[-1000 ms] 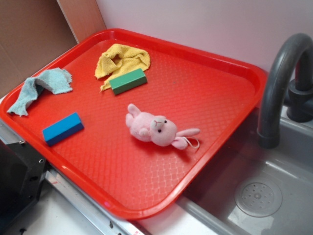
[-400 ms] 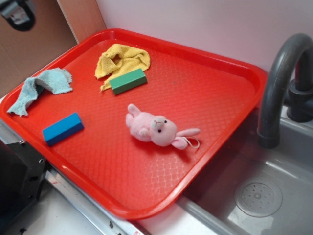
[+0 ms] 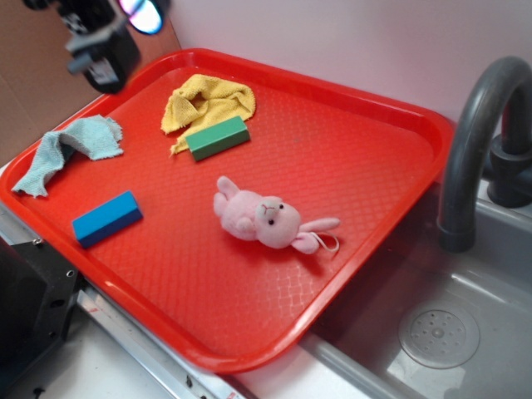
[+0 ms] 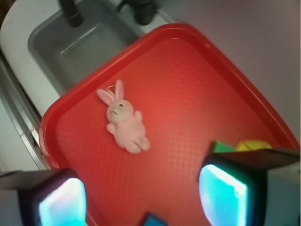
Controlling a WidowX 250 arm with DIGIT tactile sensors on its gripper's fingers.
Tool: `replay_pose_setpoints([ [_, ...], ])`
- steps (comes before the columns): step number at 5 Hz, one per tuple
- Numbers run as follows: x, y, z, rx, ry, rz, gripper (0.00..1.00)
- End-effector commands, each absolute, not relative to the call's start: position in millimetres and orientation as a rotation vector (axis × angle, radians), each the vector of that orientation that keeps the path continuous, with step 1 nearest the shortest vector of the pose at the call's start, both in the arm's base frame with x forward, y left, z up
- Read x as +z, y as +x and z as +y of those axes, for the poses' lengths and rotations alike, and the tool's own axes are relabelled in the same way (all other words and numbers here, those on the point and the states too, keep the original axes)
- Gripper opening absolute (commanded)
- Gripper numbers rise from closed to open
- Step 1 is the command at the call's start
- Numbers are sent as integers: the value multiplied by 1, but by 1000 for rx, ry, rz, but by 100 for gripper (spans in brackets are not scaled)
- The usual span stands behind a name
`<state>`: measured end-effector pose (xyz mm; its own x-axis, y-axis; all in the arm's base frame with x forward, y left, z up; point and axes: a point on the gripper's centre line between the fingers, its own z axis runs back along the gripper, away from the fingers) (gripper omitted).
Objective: Grab the pink bunny.
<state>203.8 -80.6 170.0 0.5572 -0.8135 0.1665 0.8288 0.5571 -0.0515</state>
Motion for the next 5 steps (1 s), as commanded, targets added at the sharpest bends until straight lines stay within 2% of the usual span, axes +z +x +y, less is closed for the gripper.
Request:
replay_pose_setpoints([
  [1,134,206,-131,-1103,-112,-74,100],
  [3,82,213,-136,-1093,49,53,100],
  [5,38,203,-133,-1164,82,158,100],
])
